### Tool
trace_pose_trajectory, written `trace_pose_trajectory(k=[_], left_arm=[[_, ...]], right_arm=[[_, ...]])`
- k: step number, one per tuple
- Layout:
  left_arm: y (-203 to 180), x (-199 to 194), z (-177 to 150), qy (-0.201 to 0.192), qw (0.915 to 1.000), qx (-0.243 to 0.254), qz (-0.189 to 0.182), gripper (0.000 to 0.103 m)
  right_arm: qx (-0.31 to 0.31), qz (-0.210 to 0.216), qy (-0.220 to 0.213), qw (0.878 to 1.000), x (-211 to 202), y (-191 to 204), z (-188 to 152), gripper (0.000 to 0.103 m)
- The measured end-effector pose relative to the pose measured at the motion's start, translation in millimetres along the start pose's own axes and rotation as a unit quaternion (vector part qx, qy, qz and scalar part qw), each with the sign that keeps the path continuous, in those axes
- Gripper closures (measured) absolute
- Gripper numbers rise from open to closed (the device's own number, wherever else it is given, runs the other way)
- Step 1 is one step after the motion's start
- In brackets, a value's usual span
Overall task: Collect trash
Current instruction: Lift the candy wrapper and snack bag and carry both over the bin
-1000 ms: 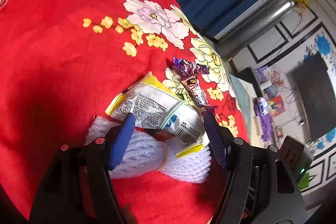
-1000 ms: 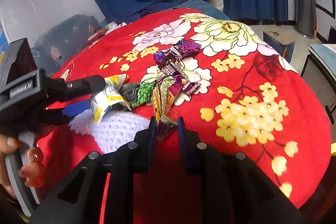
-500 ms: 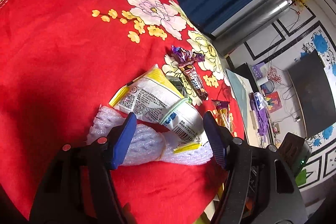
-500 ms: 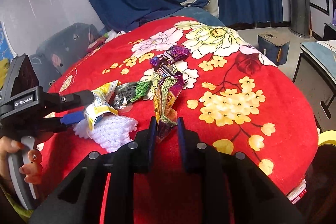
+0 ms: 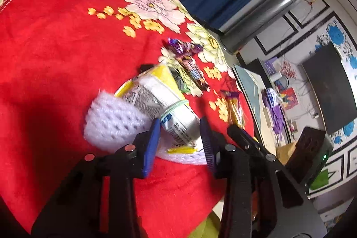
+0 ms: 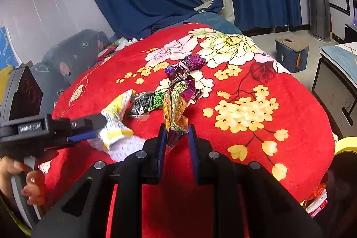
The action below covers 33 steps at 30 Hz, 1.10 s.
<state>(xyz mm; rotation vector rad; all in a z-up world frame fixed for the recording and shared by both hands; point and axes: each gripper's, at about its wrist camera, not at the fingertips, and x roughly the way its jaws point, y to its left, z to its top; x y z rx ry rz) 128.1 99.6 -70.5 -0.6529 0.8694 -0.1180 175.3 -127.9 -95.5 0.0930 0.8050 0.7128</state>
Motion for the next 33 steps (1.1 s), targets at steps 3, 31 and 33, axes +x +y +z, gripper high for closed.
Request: trace_pose_trajectory(k=[3, 31, 33], left_arm=[[-5.5, -1.7, -7.6, 0.0, 0.9999, 0.016, 0.006, 0.078], [-51.0, -58.1, -8.5, -0.119, 0.9872, 0.1, -0.034, 0.084], [-56.1, -58.2, -10.0, -0.12, 0.9861, 0.107, -0.04, 0.084]], right_arm=[[0.0, 0.003, -0.004, 1.0, -4.3, 0.5, 0.4, 0.084], [-0.01, 0.004, -0.046, 0.999, -52.2, -0.5, -1.0, 0.084], [-0.009, 0.003, -0.048, 0.999, -57.5, -2.3, -2.2, 0.084]])
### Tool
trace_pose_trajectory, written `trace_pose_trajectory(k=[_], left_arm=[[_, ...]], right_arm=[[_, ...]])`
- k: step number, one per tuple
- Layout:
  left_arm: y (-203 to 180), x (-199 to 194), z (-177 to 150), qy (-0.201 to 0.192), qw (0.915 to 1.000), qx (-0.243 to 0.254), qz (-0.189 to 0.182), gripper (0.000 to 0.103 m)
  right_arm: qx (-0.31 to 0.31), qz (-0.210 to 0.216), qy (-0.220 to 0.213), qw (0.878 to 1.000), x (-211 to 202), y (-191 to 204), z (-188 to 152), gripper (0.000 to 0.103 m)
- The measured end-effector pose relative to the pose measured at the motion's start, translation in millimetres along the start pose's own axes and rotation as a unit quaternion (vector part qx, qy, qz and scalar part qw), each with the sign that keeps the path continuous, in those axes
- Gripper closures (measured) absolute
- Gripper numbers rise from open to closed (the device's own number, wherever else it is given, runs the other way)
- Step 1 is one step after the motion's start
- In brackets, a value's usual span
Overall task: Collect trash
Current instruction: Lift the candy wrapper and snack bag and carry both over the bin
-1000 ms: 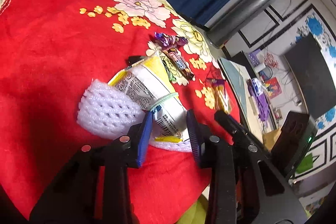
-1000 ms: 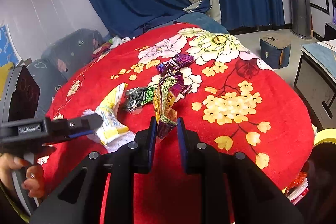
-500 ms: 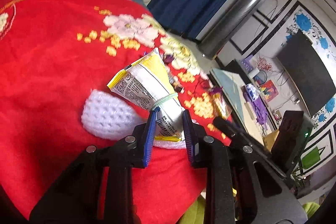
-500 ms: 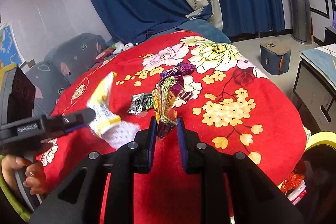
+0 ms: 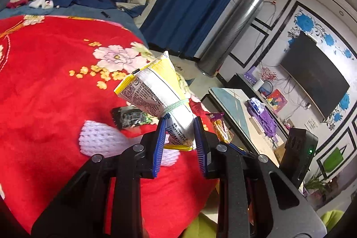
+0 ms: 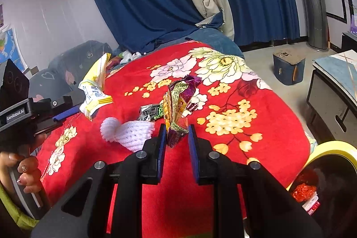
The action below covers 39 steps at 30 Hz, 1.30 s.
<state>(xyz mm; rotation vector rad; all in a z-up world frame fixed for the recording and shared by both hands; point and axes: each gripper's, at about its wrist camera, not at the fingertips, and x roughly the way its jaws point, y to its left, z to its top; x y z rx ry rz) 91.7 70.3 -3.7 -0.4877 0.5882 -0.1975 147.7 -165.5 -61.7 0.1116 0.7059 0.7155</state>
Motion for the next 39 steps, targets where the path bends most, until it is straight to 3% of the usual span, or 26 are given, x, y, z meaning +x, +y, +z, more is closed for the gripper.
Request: trace_pose_trajectory(k=[25, 39], left_arm=[[-63.8, 16.2, -21.0, 0.007, 0.9947, 0.094, -0.041, 0.084], [-117.8, 51.9, -47.9, 0.047, 0.9822, 0.164, -0.078, 0.084]], right_arm=[[0.028, -0.068, -0.058, 0.996, -71.4, -49.2, -8.8, 0.084], [0.082, -0.125, -0.081, 0.985, -113.6, -97.3, -32.3, 0.084]])
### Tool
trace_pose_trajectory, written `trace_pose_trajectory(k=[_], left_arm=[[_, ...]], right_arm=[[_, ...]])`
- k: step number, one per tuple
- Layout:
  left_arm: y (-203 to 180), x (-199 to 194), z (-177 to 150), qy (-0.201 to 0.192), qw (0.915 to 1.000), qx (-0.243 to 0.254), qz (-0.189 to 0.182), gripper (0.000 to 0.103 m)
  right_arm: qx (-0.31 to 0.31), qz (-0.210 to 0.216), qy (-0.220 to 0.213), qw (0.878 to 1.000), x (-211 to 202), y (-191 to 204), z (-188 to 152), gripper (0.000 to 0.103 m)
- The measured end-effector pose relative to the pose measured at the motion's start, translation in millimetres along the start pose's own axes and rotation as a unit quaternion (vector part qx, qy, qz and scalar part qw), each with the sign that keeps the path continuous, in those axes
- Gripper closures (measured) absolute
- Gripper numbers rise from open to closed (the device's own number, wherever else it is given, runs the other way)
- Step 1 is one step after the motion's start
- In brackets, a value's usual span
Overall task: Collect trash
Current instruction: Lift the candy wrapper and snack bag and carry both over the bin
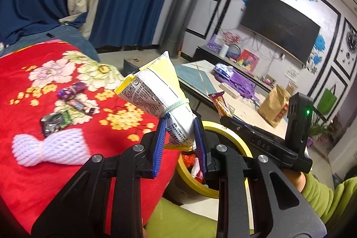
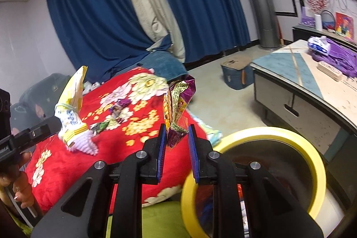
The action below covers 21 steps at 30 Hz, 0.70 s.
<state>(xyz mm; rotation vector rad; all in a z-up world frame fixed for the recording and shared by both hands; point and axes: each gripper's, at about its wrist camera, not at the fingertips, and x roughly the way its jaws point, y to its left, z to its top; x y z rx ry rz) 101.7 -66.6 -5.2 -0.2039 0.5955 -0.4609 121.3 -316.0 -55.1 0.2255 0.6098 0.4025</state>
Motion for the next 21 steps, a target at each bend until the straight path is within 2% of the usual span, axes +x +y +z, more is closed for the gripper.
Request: trace_pose_trajectory(k=[10, 21], left_arm=[[-25.9, 35.6, -11.0, 0.037, 0.9984, 0.031, -0.027, 0.084], [-51.6, 67.5, -26.6, 0.08, 0.9935, 0.056, -0.058, 0.084]], right_arm=[[0.027, -0.048, -0.007, 0.998, -16.1, -39.3, -10.3, 0.084], [0.063, -0.081, 0.01, 0.995, -21.1, -74.9, -30.6, 0.084]])
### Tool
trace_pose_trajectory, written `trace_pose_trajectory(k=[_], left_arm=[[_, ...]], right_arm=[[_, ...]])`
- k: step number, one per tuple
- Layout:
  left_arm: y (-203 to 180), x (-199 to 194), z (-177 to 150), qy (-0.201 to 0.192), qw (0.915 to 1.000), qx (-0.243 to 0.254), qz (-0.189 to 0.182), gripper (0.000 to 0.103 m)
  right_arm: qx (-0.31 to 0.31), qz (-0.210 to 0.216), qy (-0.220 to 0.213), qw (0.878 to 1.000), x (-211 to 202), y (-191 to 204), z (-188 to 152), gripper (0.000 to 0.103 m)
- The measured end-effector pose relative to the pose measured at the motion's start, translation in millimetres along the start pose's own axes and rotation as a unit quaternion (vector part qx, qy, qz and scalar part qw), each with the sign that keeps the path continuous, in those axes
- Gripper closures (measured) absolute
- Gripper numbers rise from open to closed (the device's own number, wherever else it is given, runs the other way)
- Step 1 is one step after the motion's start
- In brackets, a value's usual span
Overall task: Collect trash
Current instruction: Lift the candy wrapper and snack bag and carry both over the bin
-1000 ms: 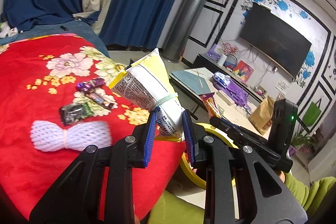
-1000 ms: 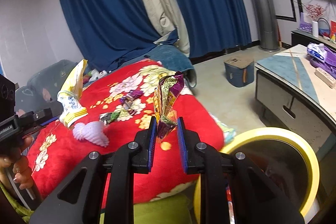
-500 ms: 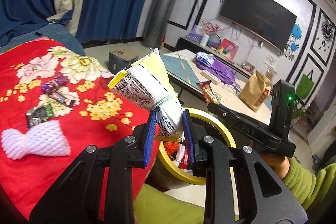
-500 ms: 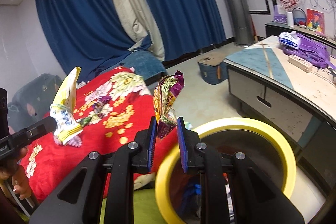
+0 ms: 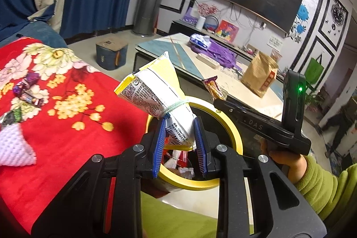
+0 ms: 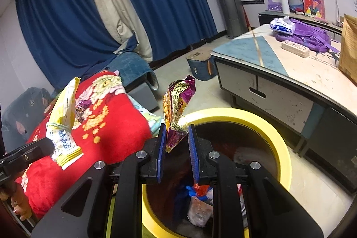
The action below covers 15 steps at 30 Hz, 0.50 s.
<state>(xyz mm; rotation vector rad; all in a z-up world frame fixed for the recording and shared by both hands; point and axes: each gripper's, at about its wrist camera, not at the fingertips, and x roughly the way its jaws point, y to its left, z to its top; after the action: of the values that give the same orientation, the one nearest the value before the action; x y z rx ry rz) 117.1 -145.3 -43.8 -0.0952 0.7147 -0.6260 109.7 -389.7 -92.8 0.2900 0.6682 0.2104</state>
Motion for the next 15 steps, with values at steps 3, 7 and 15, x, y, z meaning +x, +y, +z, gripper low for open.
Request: trace_pose_trajectory(k=[3, 7, 15], left_arm=[[-3.7, 10.8, -2.3, 0.012, 0.9999, 0.004, -0.007, 0.084], [-6.8, 22.9, -5.0, 0.025, 0.9996, 0.011, -0.011, 0.083], [-12.2, 49.9, -10.2, 0.057, 0.9979, 0.025, -0.019, 0.083]], right_arm=[[0.005, -0.005, 0.006, 1.0, 1.1, -5.8, -4.7, 0.084], [0.016, -0.011, 0.015, 1.0, 3.1, -14.6, -10.9, 0.084], [0.039, -0.017, 0.035, 0.998, 10.5, -28.5, -19.6, 0.083]])
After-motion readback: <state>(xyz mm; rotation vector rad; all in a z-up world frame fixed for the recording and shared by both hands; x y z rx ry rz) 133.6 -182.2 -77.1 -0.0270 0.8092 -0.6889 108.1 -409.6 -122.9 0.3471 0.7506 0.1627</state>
